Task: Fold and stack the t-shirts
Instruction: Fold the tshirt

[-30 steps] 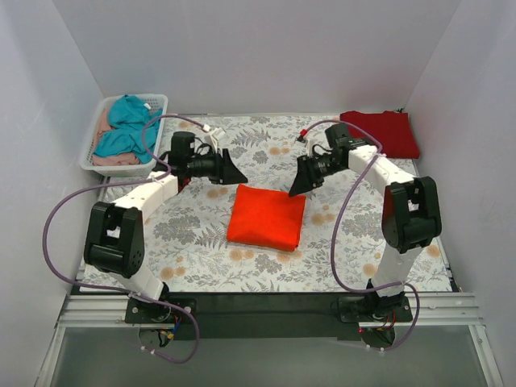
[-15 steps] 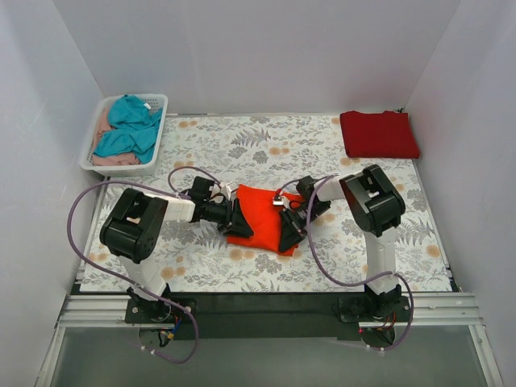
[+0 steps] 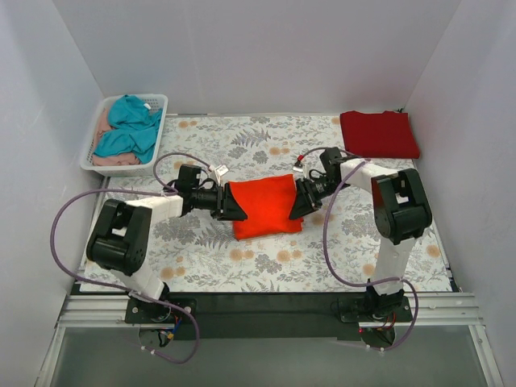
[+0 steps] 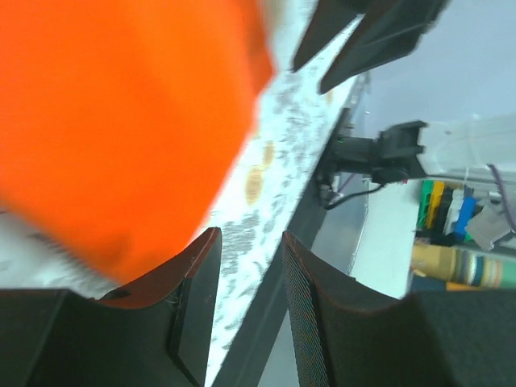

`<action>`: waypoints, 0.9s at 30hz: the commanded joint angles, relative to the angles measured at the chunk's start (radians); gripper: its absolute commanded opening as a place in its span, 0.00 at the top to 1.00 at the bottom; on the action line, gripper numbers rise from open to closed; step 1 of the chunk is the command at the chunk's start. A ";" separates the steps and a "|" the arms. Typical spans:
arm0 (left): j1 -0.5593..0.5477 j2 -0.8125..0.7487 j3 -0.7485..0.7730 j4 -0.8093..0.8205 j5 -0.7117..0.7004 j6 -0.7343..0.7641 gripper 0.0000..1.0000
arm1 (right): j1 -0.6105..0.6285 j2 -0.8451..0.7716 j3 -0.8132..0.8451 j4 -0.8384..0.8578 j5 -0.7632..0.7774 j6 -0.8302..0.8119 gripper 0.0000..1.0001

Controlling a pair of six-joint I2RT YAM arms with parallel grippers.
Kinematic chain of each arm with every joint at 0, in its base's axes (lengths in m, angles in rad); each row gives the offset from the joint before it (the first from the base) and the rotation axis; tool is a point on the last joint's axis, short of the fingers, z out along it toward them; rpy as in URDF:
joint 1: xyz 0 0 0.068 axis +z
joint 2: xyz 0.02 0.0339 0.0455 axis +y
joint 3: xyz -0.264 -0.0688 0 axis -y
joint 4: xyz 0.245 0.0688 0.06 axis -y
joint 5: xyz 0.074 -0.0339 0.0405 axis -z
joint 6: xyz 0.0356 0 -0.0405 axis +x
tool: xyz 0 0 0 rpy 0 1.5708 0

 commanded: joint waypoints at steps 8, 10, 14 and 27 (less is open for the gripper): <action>-0.132 -0.146 -0.170 0.349 -0.031 -0.327 0.82 | 0.180 -0.070 0.027 0.200 -0.111 0.205 0.76; -0.132 -0.112 -0.175 0.357 -0.056 -0.304 0.87 | 0.225 -0.028 0.042 0.243 -0.130 0.231 0.78; -0.127 0.006 -0.150 0.300 -0.143 -0.256 0.90 | 0.265 0.096 0.016 0.294 -0.085 0.273 0.81; -0.045 -0.104 -0.081 -0.063 -0.038 0.126 0.93 | 0.241 -0.009 0.022 0.231 -0.157 0.198 0.80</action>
